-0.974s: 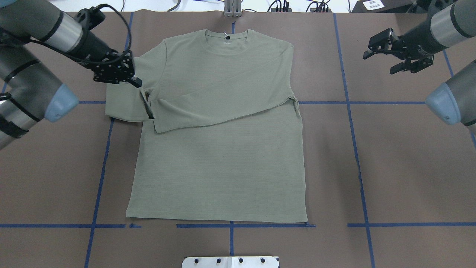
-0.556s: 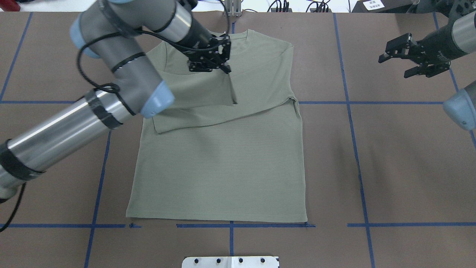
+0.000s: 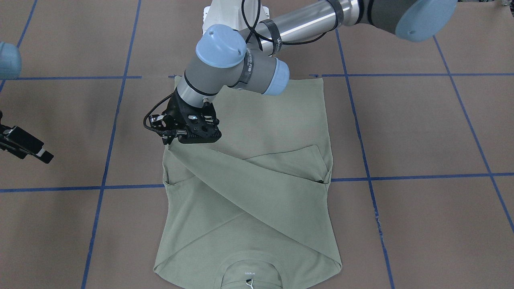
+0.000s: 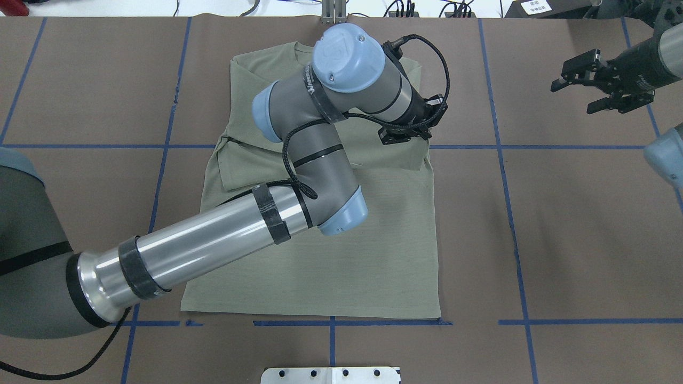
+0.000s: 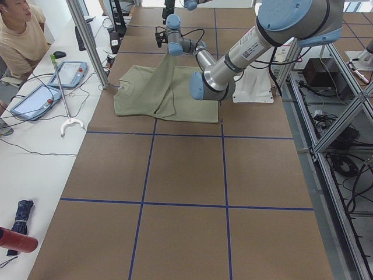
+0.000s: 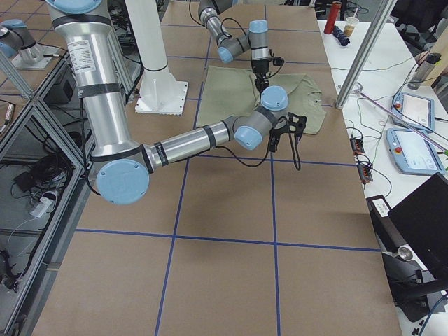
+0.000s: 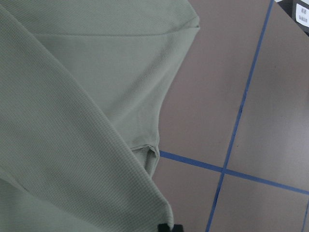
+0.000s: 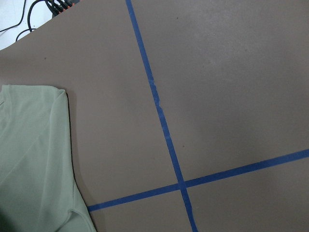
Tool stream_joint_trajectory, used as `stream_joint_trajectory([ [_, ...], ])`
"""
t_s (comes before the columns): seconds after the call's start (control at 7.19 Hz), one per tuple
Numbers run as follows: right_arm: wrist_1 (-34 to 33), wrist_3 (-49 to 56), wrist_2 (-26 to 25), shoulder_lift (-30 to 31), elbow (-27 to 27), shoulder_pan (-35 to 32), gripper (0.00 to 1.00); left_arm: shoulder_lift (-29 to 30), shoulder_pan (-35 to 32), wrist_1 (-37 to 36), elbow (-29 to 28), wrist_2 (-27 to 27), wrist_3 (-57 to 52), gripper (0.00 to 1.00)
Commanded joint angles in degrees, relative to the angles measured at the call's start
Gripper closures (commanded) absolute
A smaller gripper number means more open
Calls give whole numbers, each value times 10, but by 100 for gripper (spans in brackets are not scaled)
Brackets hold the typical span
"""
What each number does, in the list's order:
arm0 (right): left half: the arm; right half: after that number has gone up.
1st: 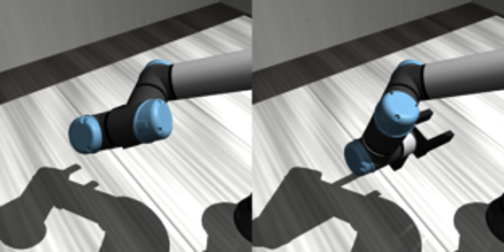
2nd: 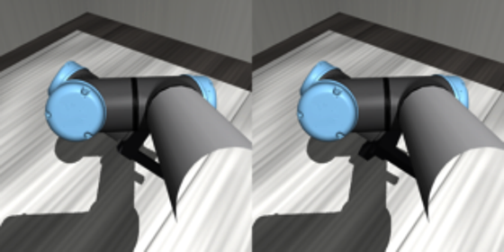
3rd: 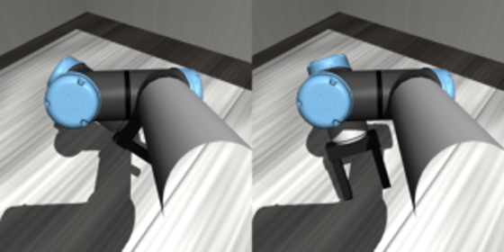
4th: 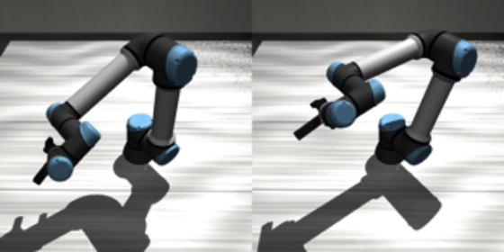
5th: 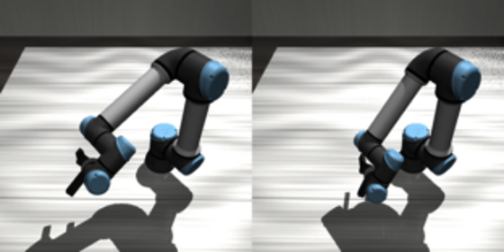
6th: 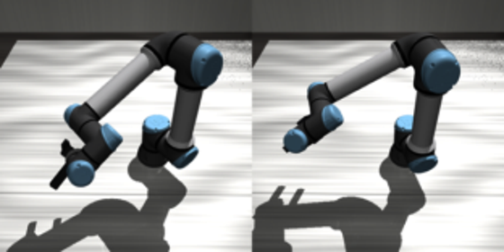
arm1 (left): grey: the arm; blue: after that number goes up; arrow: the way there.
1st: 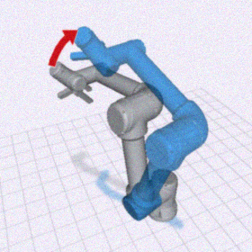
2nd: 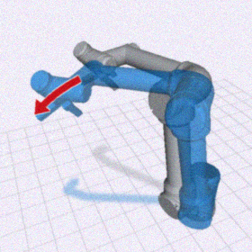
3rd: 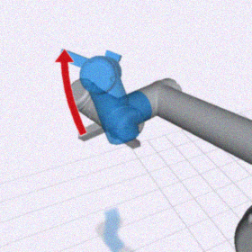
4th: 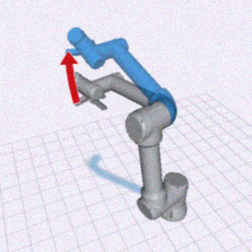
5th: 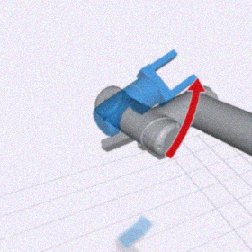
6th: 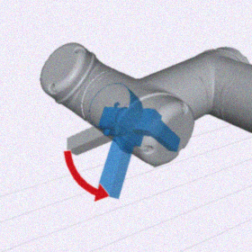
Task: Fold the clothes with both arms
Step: 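Grasp the sleeve cuff with the left gripper and carry it across the shirt, then release the sleeve with the left gripper while the right gripper moves to the hem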
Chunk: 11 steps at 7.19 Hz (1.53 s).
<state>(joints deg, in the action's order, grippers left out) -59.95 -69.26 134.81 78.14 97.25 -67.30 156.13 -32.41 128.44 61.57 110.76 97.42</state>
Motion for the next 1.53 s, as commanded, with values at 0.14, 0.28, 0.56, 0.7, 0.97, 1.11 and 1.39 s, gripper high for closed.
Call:
stream_joint_trajectory([
  [0.14,-1,0,-1,2,-1,1,1,9,24,21,-30,-49,0,45],
  [0.28,0,-3,-4,3,0,1,0,10,24,21,-28,-49,0,19],
  [0.56,0,-18,-3,4,10,2,0,-6,14,13,25,-47,7,18],
  [0.7,0,-59,-9,9,34,20,0,-61,5,9,100,-47,1,18],
  [0.97,-2,-166,-81,26,99,99,0,-169,-19,-65,243,-45,-111,21],
  [1.11,-8,-234,-142,32,135,164,0,-216,-37,-77,286,-40,-178,21],
  [1.39,-49,-339,-304,53,200,324,1,-324,-65,-77,365,-13,-258,21],
])
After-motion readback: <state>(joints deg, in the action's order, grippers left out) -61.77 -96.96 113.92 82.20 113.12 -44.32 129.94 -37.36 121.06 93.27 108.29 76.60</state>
